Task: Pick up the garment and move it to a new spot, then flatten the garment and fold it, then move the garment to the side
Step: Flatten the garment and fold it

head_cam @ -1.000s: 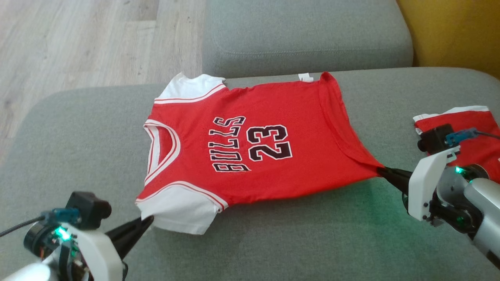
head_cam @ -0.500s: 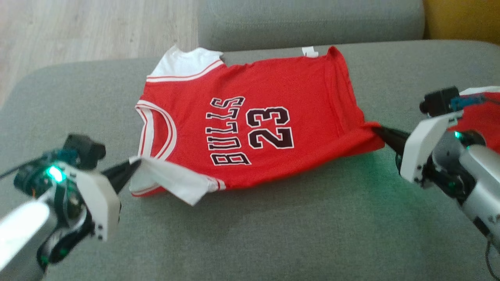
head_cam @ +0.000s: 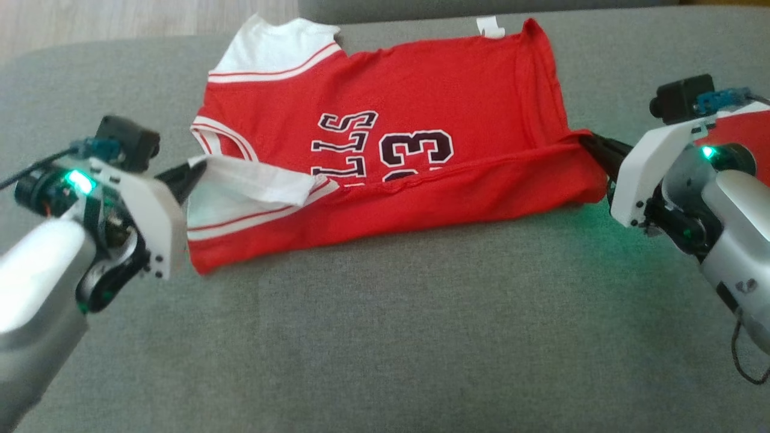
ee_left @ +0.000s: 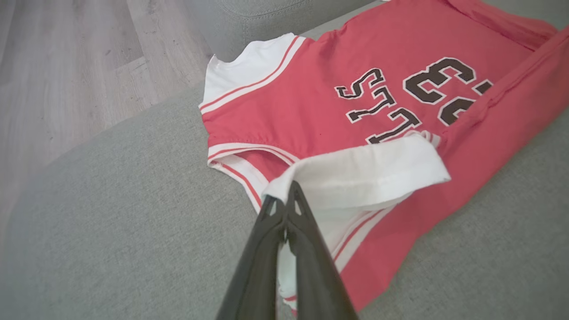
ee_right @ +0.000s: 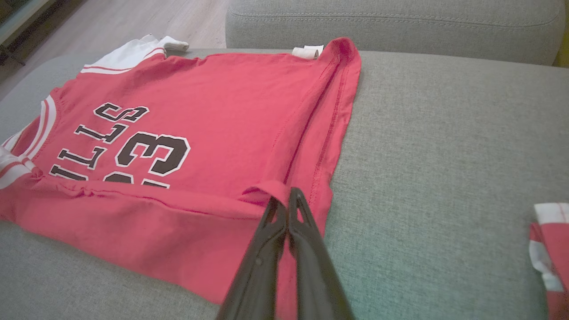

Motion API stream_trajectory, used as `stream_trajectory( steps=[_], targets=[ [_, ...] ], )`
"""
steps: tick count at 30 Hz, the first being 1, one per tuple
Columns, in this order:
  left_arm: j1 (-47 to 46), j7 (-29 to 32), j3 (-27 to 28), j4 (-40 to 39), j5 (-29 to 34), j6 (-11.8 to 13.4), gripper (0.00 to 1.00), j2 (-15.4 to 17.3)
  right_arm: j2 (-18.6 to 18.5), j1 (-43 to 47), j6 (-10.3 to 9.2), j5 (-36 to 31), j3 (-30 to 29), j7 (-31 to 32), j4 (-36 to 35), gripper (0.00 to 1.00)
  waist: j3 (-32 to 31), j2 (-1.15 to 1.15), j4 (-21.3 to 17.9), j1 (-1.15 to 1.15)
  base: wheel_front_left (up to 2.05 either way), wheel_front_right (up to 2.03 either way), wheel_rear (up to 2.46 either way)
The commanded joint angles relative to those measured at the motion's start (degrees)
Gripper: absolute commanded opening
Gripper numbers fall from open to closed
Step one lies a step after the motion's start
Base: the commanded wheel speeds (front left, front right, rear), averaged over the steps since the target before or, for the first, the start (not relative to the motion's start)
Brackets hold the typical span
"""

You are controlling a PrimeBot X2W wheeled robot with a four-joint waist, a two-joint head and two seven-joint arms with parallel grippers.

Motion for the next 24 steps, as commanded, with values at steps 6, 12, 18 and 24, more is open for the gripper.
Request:
stream_trajectory(
  steps=[6, 12, 18, 24],
  targets=[
    [-8.39, -2.74, 1.07, 6.90, 3.98, -0.94, 0.00, -1.50, 0.72, -3.07, 0.39, -0.30, 1.37, -1.49, 0.82, 0.00, 3.14, 0.00, -0.66, -0.02, 0.00, 0.00, 0.00],
    [-10.99, -9.04, 1.14, 12.60, 7.46, 1.33, 1.00, -4.71, 1.52, -4.33, 0.39, 1.26, -0.05, -5.14, 2.53, 1.00, 3.94, 0.00, -0.97, -0.02, 0.00, 0.00, 0.00],
    [-12.88, -20.41, 3.79, 16.01, 11.26, 8.65, 1.00, -6.87, 2.35, -5.28, 0.39, 5.21, -4.79, -15.10, -1.52, 1.00, 3.31, 0.00, -1.09, -0.02, 0.00, 0.00, 0.00],
    [-9.58, -35.06, 11.26, 13.34, 7.26, 13.89, 1.00, -9.70, 3.01, -4.31, 0.39, 3.53, -9.37, -26.99, -3.58, 1.00, 1.03, 0.00, -1.04, -0.02, 0.00, 0.00, 0.00]
  ],
)
